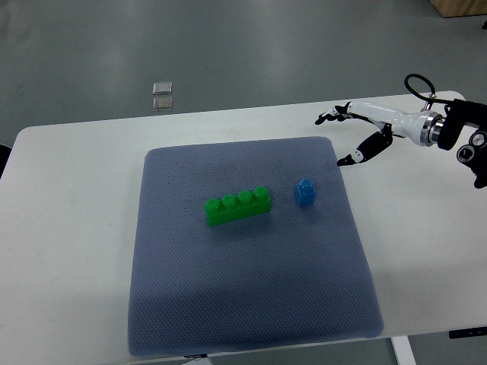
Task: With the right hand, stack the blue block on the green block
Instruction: 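Move the right hand down toward the small blue block, then close the right hand fingers around the blue block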
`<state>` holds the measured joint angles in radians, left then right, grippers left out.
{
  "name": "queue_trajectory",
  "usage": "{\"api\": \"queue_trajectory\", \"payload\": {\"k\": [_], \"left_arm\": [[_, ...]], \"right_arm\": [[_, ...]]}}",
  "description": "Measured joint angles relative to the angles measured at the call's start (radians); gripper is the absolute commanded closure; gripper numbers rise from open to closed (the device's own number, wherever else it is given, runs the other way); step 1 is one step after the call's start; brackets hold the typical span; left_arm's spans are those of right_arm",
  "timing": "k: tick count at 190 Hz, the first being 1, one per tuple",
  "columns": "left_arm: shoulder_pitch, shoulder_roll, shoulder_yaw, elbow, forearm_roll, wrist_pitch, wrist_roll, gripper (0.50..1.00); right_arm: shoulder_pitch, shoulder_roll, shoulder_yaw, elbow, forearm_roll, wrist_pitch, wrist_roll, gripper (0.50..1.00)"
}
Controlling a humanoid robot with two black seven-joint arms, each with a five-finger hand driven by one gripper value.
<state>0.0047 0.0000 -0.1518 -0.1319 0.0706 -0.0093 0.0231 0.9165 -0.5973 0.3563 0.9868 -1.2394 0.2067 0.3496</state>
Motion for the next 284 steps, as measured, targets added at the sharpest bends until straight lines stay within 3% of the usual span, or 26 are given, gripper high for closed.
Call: {"api": "queue_trajectory", "payload": {"k": [33, 64, 100, 180, 284], "left_arm": [[0.0, 0.0, 0.0, 0.0, 0.0, 0.0, 0.0, 0.5], [0.0, 0.0, 0.0, 0.0, 0.0, 0.0, 0.0, 0.5], [0.0, 0.0, 0.0, 0.0, 0.0, 0.0, 0.0, 0.5], [0.0, 0.0, 0.0, 0.0, 0.0, 0.0, 0.0, 0.5], [0.0, 0.0, 0.0, 0.0, 0.0, 0.0, 0.0, 0.5]], "right_arm": [[0.0, 0.019, -0.041, 0.027, -0.079, -0.048, -0.02, 0.583], [-0.012, 0.059, -0.048, 0.029, -0.087, -0.059, -0.086, 0.583], [-0.023, 0.071, -0.059, 0.029, -0.087, -0.071, -0.107, 0.585], [-0.059, 0.134, -0.06, 0.03, -0.087, -0.086, -0.112, 0.595], [-0.089, 0.125, -0.076, 0.027, -0.108, -0.132, -0.112, 0.681]]}}
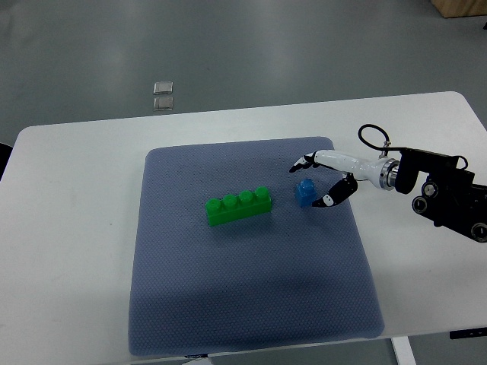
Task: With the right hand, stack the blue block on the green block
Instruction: 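Close the right hand fingers around the blue block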
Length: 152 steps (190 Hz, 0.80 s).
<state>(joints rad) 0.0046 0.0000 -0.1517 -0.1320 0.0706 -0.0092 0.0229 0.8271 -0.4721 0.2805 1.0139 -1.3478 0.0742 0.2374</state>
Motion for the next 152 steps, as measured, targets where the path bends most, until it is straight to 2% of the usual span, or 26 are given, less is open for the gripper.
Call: {"api": "queue_trajectory", "payload": {"k": [28, 39, 152], "left_arm": [[0.0, 0.0, 0.0, 0.0, 0.0, 0.0, 0.0, 0.5], [0.0, 0.0, 0.0, 0.0, 0.0, 0.0, 0.0, 0.5], [0.0, 0.0, 0.0, 0.0, 0.0, 0.0, 0.0, 0.5]], "right_arm": [[0.0, -0.001, -0.013, 0.0, -0.004, -0.012, 0.0, 0.709], [0.0, 0.0, -0.014, 0.0, -0.006, -0.014, 0.0, 0.736], [0.006, 0.011, -0.029, -0.011, -0.051, -0.018, 0.0, 0.801]]}}
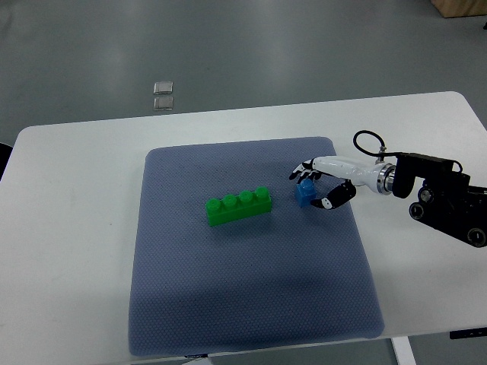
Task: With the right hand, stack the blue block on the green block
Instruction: 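Close the right hand fingers around the blue block, then lift the blue block and carry it over the green block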
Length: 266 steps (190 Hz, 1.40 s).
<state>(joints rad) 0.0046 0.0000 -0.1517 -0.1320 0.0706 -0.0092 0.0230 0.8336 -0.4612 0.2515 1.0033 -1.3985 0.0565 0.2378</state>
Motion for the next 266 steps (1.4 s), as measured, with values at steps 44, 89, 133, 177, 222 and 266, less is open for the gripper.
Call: {"api": "queue_trajectory", "payload": {"k": [44, 89, 133, 177, 222, 266], "left_arm": [[0.0, 0.0, 0.0, 0.0, 0.0, 0.0, 0.0, 0.5], [0.0, 0.0, 0.0, 0.0, 0.0, 0.0, 0.0, 0.5], [0.0, 0.0, 0.0, 0.0, 0.0, 0.0, 0.0, 0.5], [0.0, 0.0, 0.0, 0.0, 0.0, 0.0, 0.0, 0.5], [0.0, 0.0, 0.0, 0.0, 0.0, 0.0, 0.0, 0.5], [0.0, 0.0, 0.0, 0.0, 0.0, 0.0, 0.0, 0.5]], "right_arm": [[-0.002, 0.0, -0.001, 0.0, -0.007, -0.005, 0.0, 0.812], [-0.005, 0.001, 0.0, 0.0, -0.028, -0.007, 0.001, 0.846], [-0.006, 0.001, 0.0, 0.0, -0.037, -0.007, 0.001, 0.895], [-0.006, -0.002, 0.0, 0.0, -0.038, -0.007, 0.004, 0.94], [0.007, -0.02, 0.003, 0.01, -0.035, -0.03, 0.018, 0.951], [0.039, -0.025, 0.005, 0.032, -0.034, -0.093, 0.082, 0.957]]}}
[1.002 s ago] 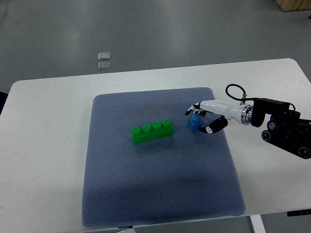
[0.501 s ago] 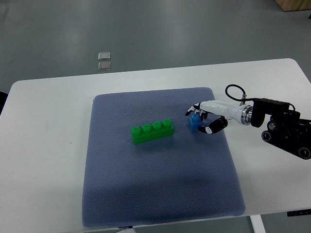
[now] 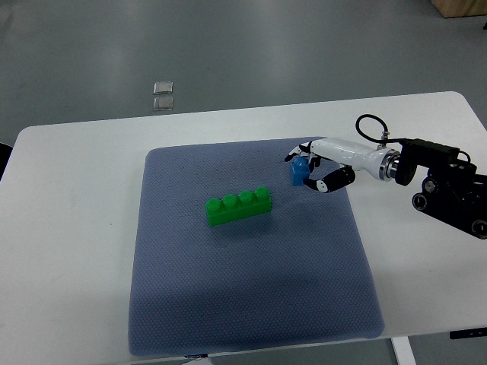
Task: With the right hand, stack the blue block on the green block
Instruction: 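Lift the blue block and carry it over the green block, then lower the blue block onto the green block's studs and press down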
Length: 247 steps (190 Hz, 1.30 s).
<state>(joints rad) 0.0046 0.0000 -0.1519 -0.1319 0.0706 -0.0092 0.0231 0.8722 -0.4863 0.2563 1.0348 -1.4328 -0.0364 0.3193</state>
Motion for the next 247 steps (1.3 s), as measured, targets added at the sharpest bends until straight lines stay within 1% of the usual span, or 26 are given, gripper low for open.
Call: {"api": "queue_trajectory", "payload": {"k": [17, 37, 57, 89, 109, 169, 214, 247], "left_arm": [[0.0, 0.0, 0.0, 0.0, 0.0, 0.0, 0.0, 0.5], [0.0, 0.0, 0.0, 0.0, 0.0, 0.0, 0.0, 0.5], [0.0, 0.0, 0.0, 0.0, 0.0, 0.0, 0.0, 0.5], [0.0, 0.0, 0.0, 0.0, 0.0, 0.0, 0.0, 0.5], [0.0, 0.0, 0.0, 0.0, 0.0, 0.0, 0.0, 0.5], [0.0, 0.0, 0.0, 0.0, 0.0, 0.0, 0.0, 0.5], [0.0, 0.0, 0.0, 0.0, 0.0, 0.0, 0.0, 0.5], [0.0, 0.0, 0.0, 0.0, 0.0, 0.0, 0.0, 0.5]], "right_arm": [[0.016, 0.003, 0.0, 0.017, -0.001, -0.032, 0.019, 0.961], [0.029, 0.011, -0.003, 0.032, -0.007, -0.049, 0.032, 0.971], [0.04, 0.018, -0.003, 0.056, -0.033, -0.055, 0.034, 0.983], [0.043, 0.021, -0.004, 0.128, -0.074, -0.056, 0.035, 0.983], [0.042, 0.033, -0.005, 0.148, -0.089, -0.056, 0.033, 0.985], [0.042, 0.083, -0.034, 0.132, -0.107, -0.051, 0.022, 0.985], [0.057, 0.126, -0.055, 0.079, -0.112, -0.049, 0.021, 0.985], [0.06, 0.142, -0.059, 0.063, -0.112, -0.044, 0.021, 0.985]]}}
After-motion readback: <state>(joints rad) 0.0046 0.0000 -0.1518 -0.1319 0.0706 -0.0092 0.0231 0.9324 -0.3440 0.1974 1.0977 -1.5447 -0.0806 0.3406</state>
